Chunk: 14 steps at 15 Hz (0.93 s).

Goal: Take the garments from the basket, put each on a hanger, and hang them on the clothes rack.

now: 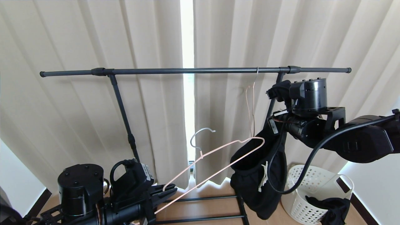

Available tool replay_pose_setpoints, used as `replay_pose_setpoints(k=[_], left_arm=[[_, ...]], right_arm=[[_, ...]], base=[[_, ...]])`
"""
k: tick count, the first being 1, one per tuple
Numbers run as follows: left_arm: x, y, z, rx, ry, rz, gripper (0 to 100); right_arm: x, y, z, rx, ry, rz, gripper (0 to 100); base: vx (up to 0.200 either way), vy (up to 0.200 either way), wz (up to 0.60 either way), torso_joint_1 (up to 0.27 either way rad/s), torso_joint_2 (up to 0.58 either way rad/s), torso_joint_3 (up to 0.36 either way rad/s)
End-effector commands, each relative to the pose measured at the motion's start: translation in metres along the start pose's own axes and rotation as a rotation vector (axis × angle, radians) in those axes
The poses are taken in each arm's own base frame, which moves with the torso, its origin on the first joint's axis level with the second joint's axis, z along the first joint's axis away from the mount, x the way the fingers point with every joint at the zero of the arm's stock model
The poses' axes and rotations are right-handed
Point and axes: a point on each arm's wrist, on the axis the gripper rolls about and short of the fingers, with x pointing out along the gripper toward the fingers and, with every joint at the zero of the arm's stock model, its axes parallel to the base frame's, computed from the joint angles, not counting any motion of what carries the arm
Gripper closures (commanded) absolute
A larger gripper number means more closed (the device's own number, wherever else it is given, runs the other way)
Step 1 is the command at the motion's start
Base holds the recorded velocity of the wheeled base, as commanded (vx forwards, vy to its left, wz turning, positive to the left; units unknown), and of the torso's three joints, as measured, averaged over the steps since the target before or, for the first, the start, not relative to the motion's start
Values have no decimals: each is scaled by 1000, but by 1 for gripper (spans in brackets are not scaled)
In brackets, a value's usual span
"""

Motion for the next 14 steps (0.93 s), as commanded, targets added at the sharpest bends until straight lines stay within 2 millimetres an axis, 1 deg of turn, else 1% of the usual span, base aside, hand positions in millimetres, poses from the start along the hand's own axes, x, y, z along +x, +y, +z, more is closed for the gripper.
replay_pose_setpoints(k=[1, 2, 4, 10, 14], left_arm=[[4, -2, 0, -14, 3, -16, 100], [4, -2, 0, -17, 3, -16, 100], [5, -2, 1, -19, -2, -14, 100], [8, -1, 4, -30, -16, -13, 100], [17, 1, 4, -54, -13, -11, 100]], right_arm=[[-3, 5, 0, -5, -7, 8, 100], [-4, 6, 0, -5, -10, 10, 100], [-13, 14, 1, -16, -23, 33, 100], [-23, 27, -2, -38, -27, 32, 100], [-32, 34, -2, -50, -34, 18, 100]], base=[[0, 0, 0, 0, 0, 0], [0, 0, 0, 0, 0, 0], [0, 0, 0, 0, 0, 0], [0, 0, 0, 0, 0, 0], [0, 0, 0, 0, 0, 0]])
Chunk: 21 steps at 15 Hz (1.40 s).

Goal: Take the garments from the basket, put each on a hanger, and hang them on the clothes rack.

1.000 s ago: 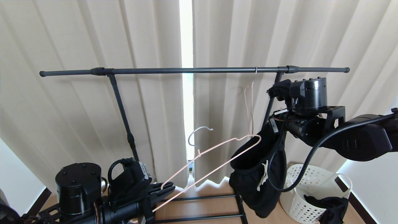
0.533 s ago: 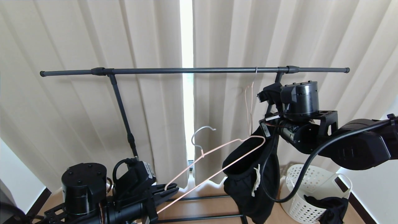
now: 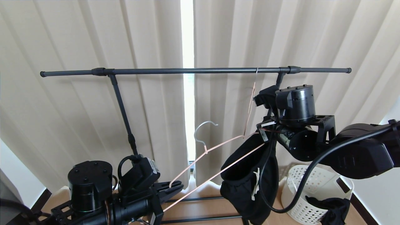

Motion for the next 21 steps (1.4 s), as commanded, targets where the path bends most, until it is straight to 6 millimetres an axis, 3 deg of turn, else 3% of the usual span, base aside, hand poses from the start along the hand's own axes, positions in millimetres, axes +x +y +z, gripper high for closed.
replay_pose_setpoints(k=[1, 9, 21], left_arm=[[5, 1, -2, -5, 11, 11, 100], [14, 5, -1, -42, 13, 49, 100], [19, 5, -3, -53, 24, 64, 100]], right_arm=[[-4, 3, 1, -3, -8, 2, 100], [-28, 24, 0, -36, -37, 44, 100], [-68, 36, 3, -37, -103, 141, 100]], base=[[0, 0, 0, 0, 0, 0], [0, 0, 0, 0, 0, 0], [0, 0, 0, 0, 0, 0]])
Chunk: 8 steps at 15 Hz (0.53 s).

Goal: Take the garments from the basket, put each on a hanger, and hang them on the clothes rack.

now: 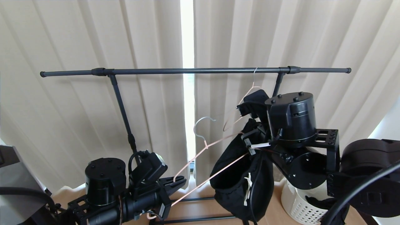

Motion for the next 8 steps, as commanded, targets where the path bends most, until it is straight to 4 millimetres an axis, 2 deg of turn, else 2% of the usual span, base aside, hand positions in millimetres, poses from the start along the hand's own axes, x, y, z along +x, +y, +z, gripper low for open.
replay_pose_setpoints(k=[1, 8], left_arm=[[1, 0, 0, -1, 1, 1, 100], [2, 0, 0, -1, 3, 8, 100]], right_arm=[[-7, 6, 0, -1, -11, 26, 100], [-27, 28, 0, 1, -39, 103, 100]], base=[[0, 0, 0, 0, 0, 0], [0, 0, 0, 0, 0, 0]])
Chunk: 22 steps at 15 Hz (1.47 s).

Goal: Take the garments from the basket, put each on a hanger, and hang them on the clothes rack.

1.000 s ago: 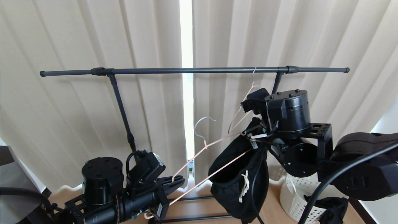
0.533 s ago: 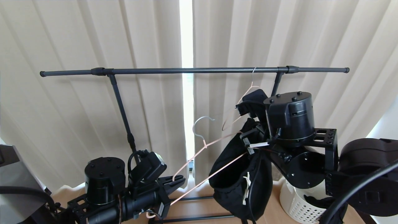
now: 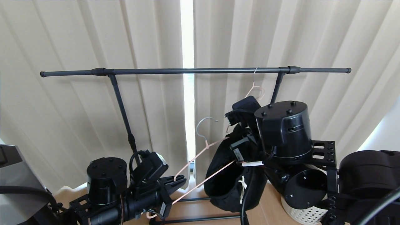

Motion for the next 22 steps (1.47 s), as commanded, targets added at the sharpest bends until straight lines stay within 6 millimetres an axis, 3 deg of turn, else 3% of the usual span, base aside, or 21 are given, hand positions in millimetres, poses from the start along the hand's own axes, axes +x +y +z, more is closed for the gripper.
replay_pose_setpoints(k=[1, 14, 22], left_arm=[[0, 0, -1, 0, 2, -1, 100], [2, -2, -3, 0, 12, -8, 100], [-4, -4, 1, 24, -75, -2, 100]], right_arm=[[-7, 8, 1, -5, -13, 32, 100], [-43, 32, 10, 63, -99, 152, 100], [-30, 19, 12, 82, -84, 82, 100]], base=[[0, 0, 0, 0, 0, 0], [0, 0, 0, 0, 0, 0], [0, 0, 0, 0, 0, 0]])
